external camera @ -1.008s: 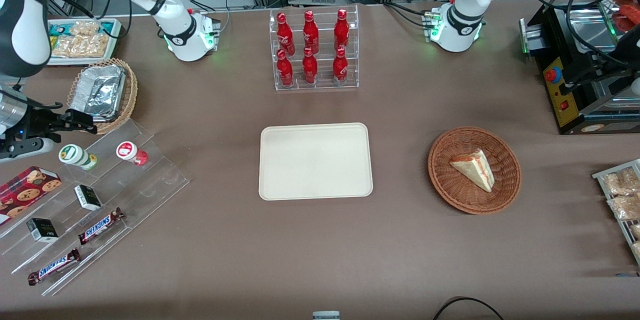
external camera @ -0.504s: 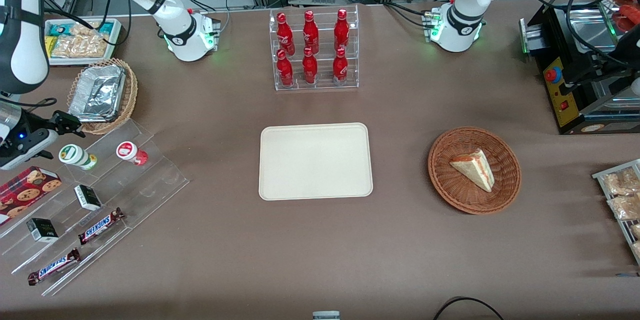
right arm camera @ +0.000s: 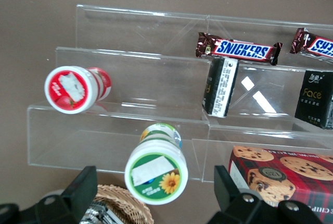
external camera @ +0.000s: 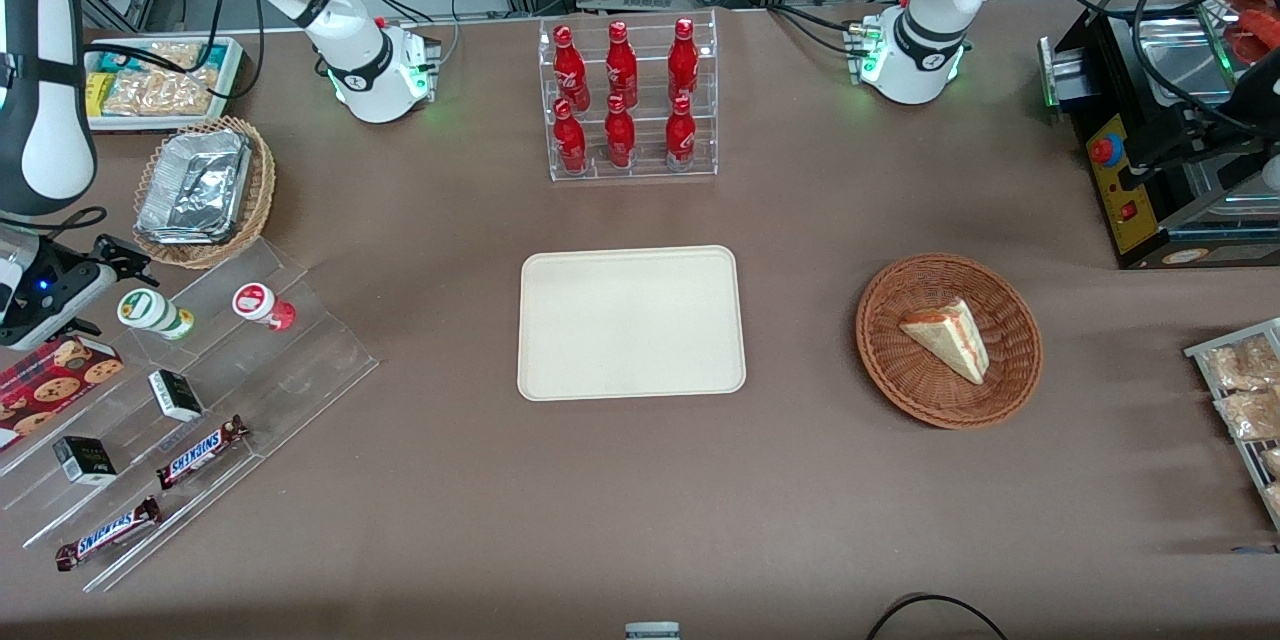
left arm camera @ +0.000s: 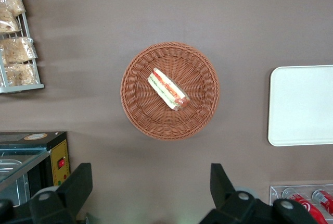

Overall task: Place green gum on tray
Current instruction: 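Close the right gripper on the green-labelled gum bottle, then lift the gum bottle and carry it over the cream tray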

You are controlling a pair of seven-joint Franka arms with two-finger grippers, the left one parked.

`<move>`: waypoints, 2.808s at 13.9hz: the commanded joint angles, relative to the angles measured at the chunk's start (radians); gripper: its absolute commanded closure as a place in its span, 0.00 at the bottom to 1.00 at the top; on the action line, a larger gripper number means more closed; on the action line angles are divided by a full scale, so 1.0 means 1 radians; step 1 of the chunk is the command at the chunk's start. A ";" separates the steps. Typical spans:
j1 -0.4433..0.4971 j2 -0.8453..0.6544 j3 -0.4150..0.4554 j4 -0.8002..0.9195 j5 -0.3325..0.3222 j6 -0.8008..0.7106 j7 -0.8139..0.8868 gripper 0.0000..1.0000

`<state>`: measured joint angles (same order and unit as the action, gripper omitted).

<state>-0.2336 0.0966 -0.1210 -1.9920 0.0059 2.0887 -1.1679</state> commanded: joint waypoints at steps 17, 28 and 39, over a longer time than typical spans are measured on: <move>0.036 -0.011 0.020 0.024 0.036 -0.031 0.115 1.00; 0.472 0.066 0.020 0.116 0.036 -0.119 0.882 1.00; 0.801 0.392 0.023 0.436 0.114 -0.110 1.508 1.00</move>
<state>0.5402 0.4111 -0.0892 -1.6523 0.0920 1.9909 0.2759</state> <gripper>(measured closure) 0.410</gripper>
